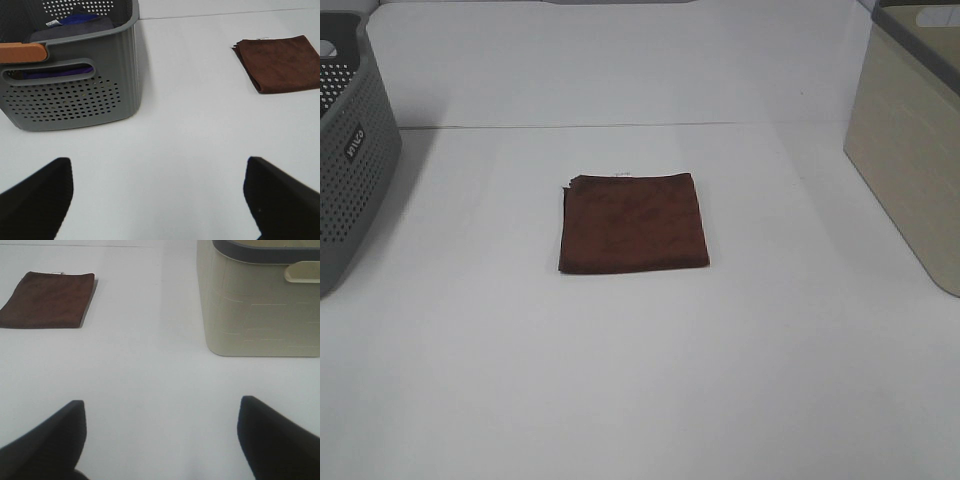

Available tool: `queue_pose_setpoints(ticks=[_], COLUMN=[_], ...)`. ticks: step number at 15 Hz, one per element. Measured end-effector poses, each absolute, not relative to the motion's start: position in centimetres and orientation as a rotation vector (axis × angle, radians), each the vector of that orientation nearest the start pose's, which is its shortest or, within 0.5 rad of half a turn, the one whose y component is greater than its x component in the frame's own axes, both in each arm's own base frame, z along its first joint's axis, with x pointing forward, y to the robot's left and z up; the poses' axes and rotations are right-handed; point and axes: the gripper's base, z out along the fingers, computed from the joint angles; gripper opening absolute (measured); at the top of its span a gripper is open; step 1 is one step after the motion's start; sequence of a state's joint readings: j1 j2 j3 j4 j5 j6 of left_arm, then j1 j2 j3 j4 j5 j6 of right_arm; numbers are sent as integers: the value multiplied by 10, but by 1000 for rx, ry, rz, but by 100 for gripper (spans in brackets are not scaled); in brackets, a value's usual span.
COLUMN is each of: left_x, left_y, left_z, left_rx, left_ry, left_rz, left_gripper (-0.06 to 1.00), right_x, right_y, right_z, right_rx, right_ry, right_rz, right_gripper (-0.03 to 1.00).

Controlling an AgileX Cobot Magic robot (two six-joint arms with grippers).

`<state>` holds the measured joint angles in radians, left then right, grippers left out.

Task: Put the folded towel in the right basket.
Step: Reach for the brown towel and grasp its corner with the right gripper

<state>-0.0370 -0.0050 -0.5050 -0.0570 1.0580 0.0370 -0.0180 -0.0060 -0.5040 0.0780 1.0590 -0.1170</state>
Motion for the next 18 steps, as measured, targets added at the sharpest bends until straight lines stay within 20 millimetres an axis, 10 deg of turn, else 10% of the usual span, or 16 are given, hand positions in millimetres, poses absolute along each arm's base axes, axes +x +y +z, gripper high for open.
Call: queue_pose_setpoints(ticks=[18], left_x=[-6], left_y=[-4], left_z=[279], left_rx=[78], left_ry=[2029], left_rz=[-68], left_gripper=[88], right_x=[-6], right_y=[6], right_z=[279], right_rx=[-104], right_ry=[2027], right_rz=[8], right_gripper=[78])
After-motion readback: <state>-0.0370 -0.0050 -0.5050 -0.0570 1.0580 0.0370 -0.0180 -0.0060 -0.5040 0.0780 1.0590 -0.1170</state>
